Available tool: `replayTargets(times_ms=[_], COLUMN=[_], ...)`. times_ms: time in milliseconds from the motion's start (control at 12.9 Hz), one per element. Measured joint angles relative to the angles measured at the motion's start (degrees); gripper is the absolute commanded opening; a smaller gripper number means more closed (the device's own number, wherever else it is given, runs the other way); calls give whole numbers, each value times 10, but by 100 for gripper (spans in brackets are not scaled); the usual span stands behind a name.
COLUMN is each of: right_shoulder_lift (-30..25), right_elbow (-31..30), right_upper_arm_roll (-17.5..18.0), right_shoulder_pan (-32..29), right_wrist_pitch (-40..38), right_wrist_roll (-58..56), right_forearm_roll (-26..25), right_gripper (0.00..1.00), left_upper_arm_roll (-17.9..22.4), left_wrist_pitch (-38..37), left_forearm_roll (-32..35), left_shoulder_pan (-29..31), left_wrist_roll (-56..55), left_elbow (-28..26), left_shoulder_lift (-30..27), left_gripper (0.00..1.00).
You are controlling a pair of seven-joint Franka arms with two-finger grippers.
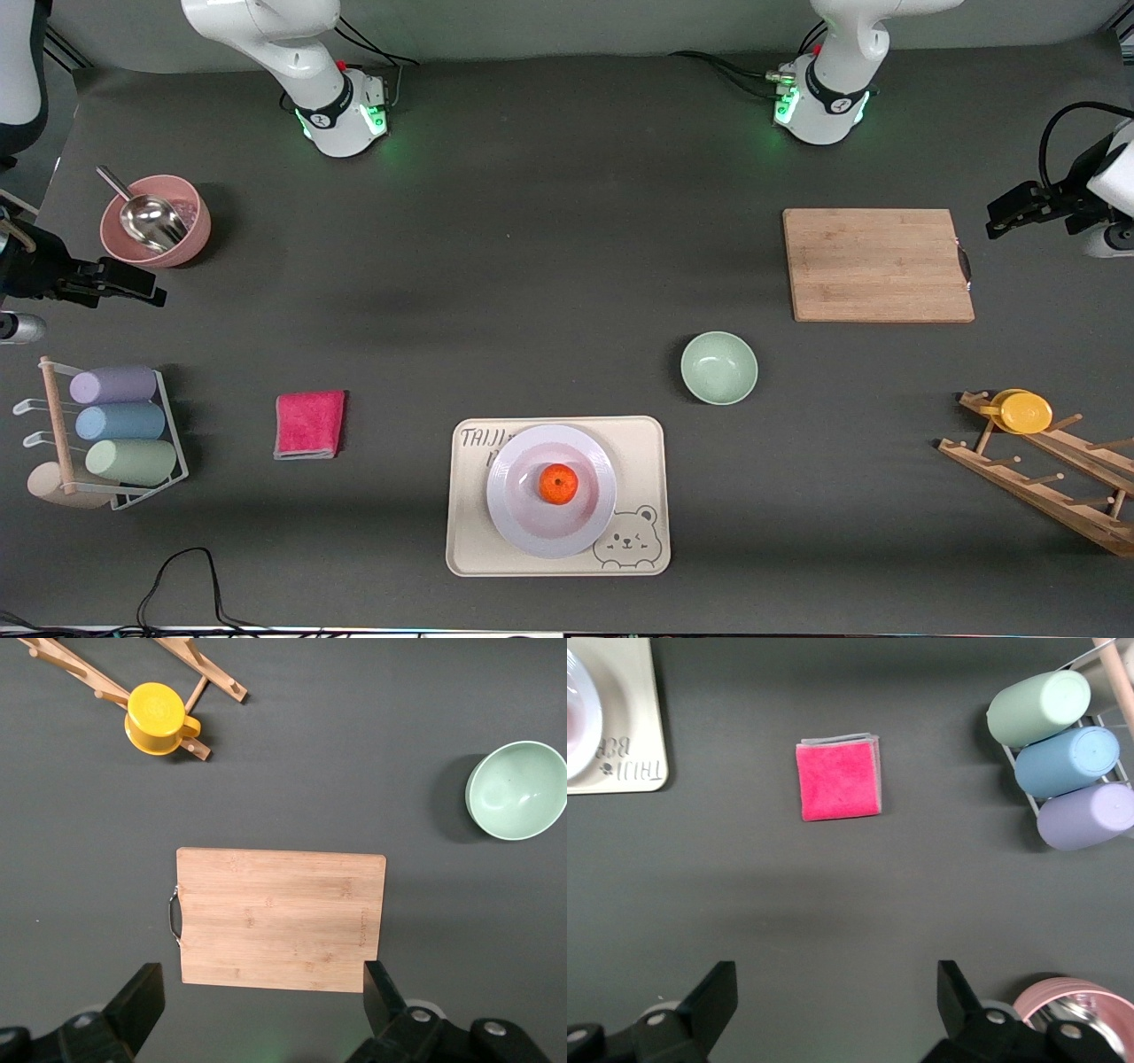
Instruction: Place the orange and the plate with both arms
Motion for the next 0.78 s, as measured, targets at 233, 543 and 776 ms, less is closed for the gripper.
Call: replayTargets(times_ms=[233,543,776], right_shoulder_lift=[-1,-4,-7], right_elbow=[-1,0,0], right_upper_arm_roll=[3,1,0], right_shoulder_pan=[3,3,3], right_wrist_pitch=[1,1,1], right_wrist_roll=[-4,-4,-4], right_forearm_roll=[-7,-8,-8], right_gripper=[100,100,100], left_upper_arm_roll=[0,32,49], left_wrist_pitch=[0,-30,-37], left_forearm_roll=[0,-1,-1], left_shoulder_pan=[-3,-56,-69], left_wrist_roll=[0,-2,-2], left_elbow=[2,13,17], left_shoulder_lift=[-16,-21,-21], left_gripper=[100,100,100])
